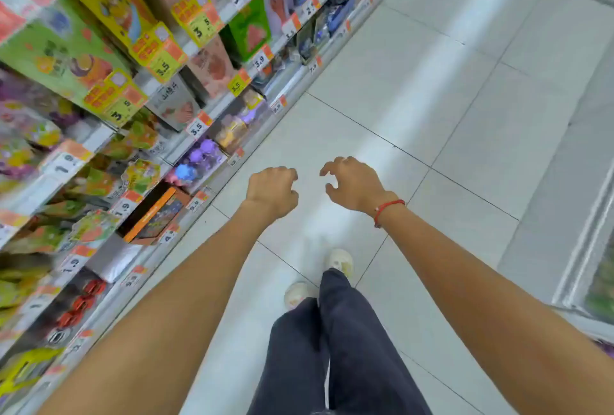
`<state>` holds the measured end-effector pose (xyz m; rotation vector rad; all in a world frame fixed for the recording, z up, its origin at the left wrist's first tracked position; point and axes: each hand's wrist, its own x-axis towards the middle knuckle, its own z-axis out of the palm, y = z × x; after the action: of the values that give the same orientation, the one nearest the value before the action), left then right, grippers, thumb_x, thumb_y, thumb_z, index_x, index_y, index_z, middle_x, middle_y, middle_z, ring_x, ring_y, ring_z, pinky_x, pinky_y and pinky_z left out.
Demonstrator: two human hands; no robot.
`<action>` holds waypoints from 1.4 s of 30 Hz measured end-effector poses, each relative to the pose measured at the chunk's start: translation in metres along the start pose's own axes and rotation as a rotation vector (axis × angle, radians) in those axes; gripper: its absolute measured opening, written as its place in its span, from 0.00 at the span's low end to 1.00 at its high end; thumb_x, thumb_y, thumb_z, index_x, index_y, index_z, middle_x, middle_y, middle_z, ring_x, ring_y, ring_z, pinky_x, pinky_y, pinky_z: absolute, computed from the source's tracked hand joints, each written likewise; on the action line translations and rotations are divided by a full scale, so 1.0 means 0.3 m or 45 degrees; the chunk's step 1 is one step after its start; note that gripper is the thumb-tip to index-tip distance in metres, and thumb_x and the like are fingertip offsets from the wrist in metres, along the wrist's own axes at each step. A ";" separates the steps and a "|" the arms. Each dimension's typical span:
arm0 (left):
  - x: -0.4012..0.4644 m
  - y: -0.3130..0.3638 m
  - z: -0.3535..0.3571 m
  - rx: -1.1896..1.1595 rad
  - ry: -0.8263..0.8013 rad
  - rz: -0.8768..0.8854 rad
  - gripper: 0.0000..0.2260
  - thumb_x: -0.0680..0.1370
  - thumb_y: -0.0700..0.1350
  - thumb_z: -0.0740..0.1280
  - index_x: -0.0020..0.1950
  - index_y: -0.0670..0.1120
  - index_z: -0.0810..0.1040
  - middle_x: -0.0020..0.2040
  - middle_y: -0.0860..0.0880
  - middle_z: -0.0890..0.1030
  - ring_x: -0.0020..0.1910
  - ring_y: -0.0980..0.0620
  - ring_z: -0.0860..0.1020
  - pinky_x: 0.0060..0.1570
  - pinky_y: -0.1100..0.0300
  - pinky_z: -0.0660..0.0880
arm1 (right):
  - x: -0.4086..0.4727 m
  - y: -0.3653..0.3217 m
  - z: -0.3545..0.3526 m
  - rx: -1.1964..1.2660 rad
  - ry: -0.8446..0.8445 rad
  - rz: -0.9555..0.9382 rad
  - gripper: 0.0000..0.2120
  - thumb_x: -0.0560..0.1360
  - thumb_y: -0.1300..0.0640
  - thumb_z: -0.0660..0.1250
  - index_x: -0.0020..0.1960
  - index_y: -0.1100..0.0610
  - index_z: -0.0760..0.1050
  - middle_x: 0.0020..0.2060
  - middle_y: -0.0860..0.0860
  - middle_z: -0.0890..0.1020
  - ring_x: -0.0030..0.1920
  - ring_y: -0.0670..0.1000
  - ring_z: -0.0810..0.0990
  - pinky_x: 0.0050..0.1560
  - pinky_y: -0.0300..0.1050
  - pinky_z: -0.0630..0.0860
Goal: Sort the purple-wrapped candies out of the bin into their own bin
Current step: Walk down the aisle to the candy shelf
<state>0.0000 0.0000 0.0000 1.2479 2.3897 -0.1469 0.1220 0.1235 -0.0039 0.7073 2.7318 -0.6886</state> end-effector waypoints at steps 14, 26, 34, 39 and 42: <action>0.504 0.731 -0.122 0.070 -0.014 0.421 0.17 0.78 0.45 0.60 0.67 0.49 0.72 0.62 0.51 0.77 0.59 0.47 0.75 0.47 0.57 0.67 | -0.136 0.786 -0.238 0.271 0.290 0.593 0.15 0.76 0.56 0.62 0.63 0.51 0.75 0.56 0.50 0.79 0.58 0.52 0.75 0.49 0.43 0.69; 1.171 1.155 -0.384 0.078 -0.005 0.567 0.18 0.78 0.45 0.60 0.68 0.49 0.71 0.63 0.51 0.76 0.60 0.46 0.75 0.51 0.56 0.68 | 0.208 1.337 -0.609 0.264 0.360 0.715 0.16 0.77 0.56 0.62 0.63 0.53 0.75 0.56 0.51 0.79 0.59 0.53 0.75 0.50 0.45 0.70; 1.701 1.474 -0.648 0.079 0.006 0.628 0.18 0.77 0.45 0.61 0.68 0.48 0.71 0.62 0.51 0.77 0.60 0.46 0.75 0.47 0.57 0.64 | 0.515 1.735 -0.958 0.306 0.440 0.775 0.15 0.77 0.56 0.61 0.63 0.53 0.75 0.56 0.51 0.79 0.58 0.52 0.75 0.48 0.44 0.69; 1.998 1.745 -0.776 0.087 0.033 0.677 0.18 0.77 0.45 0.61 0.67 0.48 0.72 0.63 0.51 0.76 0.59 0.46 0.75 0.47 0.57 0.64 | 0.658 2.059 -1.162 0.309 0.487 0.793 0.15 0.77 0.56 0.62 0.63 0.53 0.75 0.56 0.51 0.79 0.57 0.52 0.76 0.47 0.43 0.70; 2.182 1.915 -0.851 0.082 0.041 0.673 0.18 0.78 0.45 0.61 0.67 0.48 0.72 0.63 0.51 0.76 0.59 0.46 0.75 0.47 0.58 0.65 | 0.732 2.279 -1.283 0.321 0.474 0.776 0.16 0.77 0.56 0.62 0.63 0.53 0.75 0.57 0.51 0.79 0.57 0.52 0.75 0.49 0.46 0.72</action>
<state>0.0510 0.9061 0.0112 1.8710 2.0082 -0.0398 0.2398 0.9297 -0.0074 1.7805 2.5079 -0.8096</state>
